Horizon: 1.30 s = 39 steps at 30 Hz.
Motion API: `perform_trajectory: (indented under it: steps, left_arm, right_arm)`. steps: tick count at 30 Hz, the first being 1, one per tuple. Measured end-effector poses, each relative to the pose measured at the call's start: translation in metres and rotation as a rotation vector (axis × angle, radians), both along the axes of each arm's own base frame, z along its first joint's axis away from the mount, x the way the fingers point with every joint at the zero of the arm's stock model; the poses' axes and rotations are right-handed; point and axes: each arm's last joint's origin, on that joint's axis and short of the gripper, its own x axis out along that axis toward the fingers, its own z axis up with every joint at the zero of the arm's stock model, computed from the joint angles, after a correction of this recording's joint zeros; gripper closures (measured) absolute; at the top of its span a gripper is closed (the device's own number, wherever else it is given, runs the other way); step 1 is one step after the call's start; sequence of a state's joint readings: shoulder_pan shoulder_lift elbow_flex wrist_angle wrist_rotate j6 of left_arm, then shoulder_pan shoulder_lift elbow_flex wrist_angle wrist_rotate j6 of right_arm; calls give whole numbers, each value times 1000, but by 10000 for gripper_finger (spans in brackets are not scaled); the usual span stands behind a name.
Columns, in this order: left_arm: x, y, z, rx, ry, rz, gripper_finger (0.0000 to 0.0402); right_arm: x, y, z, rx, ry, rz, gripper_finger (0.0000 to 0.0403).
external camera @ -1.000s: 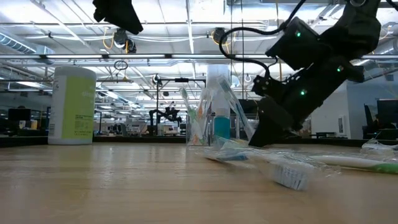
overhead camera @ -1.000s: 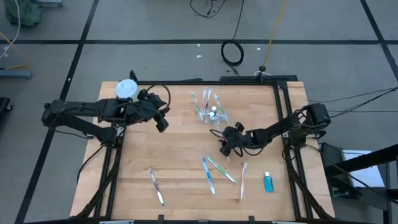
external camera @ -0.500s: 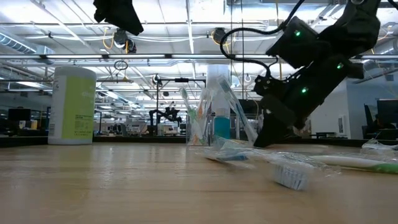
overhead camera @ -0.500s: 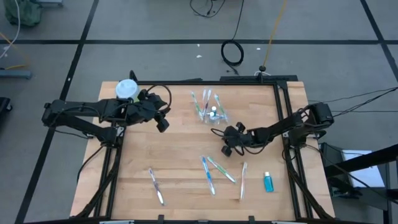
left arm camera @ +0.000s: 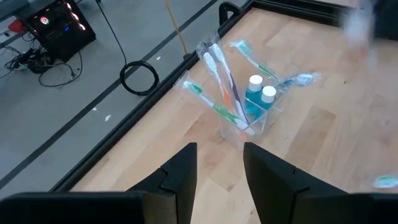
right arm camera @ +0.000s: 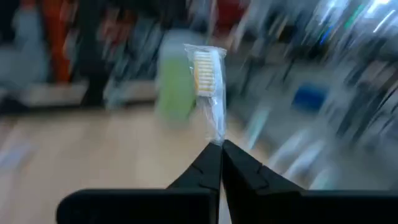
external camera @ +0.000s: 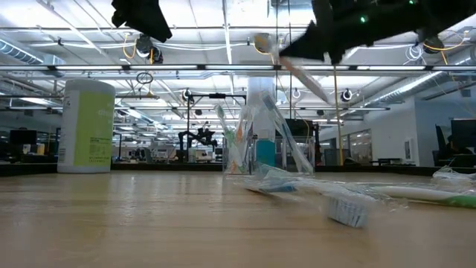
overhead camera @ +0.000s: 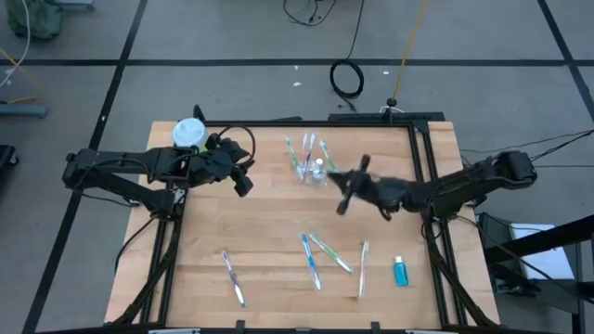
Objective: Pick & Place toothbrushing station
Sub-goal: Put the top orange toothbrush into the transparent organizer
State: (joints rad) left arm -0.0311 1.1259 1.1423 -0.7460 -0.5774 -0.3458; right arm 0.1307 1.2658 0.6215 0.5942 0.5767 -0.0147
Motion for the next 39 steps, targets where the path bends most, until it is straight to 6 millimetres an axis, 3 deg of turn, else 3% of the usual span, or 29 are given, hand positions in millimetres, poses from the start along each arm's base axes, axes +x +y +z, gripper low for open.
perform_trajectory:
  steps: [3, 6, 15, 20, 23, 28, 32, 39]
  left_arm:
    - [1, 0, 1, 0, -14, -1, 266]
    - [1, 0, 2, 0, -22, 0, 266]
    - [3, 0, 3, 13, -38, -2, 265]
    - [3, 0, 3, 19, -33, -6, 266]
    - [3, 0, 3, 19, -33, -7, 265]
    - [3, 0, 3, 19, -32, -7, 266]
    - [3, 0, 3, 18, -32, -8, 266]
    - [3, 0, 3, 15, -32, -10, 266]
  right_arm:
    - [-4, -12, 13, -152, -192, -28, 402]
    - [-5, -29, 7, -228, -312, 40, 402]
    - [2, -82, -43, -213, -218, -69, 402]
    - [4, -101, -67, -125, -153, -112, 402]
    - [4, -104, -75, -73, -154, -126, 402]
    - [0, -102, -79, -168, -77, -169, 402]
    - [-13, -98, -81, -175, -55, -254, 401]
    - [-40, -85, -93, -96, -41, -234, 377]
